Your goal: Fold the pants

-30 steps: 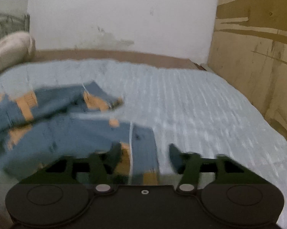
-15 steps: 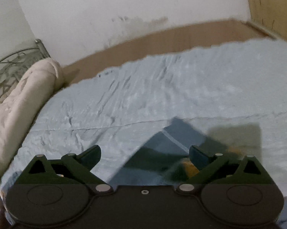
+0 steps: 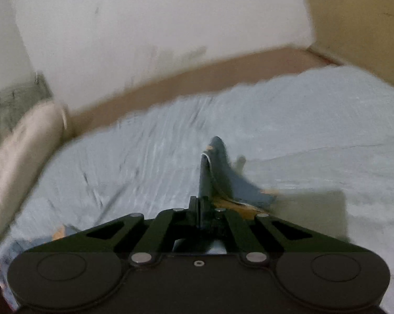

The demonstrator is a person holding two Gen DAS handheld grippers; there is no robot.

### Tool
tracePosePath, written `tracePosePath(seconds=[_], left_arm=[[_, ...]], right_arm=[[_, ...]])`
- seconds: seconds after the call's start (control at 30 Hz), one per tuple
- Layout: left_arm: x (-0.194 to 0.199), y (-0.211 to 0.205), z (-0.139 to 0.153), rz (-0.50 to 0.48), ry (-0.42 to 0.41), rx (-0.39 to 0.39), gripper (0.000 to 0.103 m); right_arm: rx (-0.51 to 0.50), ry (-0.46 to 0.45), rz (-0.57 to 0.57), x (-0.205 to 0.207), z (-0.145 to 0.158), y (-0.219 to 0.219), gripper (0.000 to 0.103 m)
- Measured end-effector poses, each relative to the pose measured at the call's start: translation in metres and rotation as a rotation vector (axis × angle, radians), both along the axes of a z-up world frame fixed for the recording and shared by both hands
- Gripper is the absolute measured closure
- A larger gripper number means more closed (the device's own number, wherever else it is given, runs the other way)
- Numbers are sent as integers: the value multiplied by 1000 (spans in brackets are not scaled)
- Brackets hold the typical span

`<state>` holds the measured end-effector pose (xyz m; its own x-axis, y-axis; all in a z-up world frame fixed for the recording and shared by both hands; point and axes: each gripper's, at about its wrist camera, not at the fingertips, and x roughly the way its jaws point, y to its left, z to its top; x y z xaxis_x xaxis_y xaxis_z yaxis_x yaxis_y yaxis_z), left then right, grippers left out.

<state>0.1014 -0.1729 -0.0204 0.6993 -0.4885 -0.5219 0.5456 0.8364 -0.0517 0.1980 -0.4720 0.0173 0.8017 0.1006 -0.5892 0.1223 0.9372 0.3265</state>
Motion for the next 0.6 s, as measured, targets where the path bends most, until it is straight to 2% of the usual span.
tracePosePath(seconds=[0.1,0.17,0.3,0.37,0.43,0.5,0.6], left_arm=[[-8,-4,-7,-21,-20,67,103],[-11,-5,-14,-22,-13,93,103],[-15,-5,-19,-14,-1,108,103],[-16,-4,-18,-13,-6,108,103],[-16,-4,-17,-10,-5,104,103],[-14,-3,-18,-8,-1,103,103],[-13,-3,-18,-6,5,97,103]], right_arm=[[45,-75,-100,-72,0,-21,103],[49,-78,-170,-108,-14,-27,103],[100,-32,-262,-143,-54,-33,103],[157,-14,-285,-151,-69,-37,103],[199,-36,-288,-156,-76,-36,95],[215,-51,-274,-154,-76,-37,80],[252,-58,-260,-147,-72,-43,64]])
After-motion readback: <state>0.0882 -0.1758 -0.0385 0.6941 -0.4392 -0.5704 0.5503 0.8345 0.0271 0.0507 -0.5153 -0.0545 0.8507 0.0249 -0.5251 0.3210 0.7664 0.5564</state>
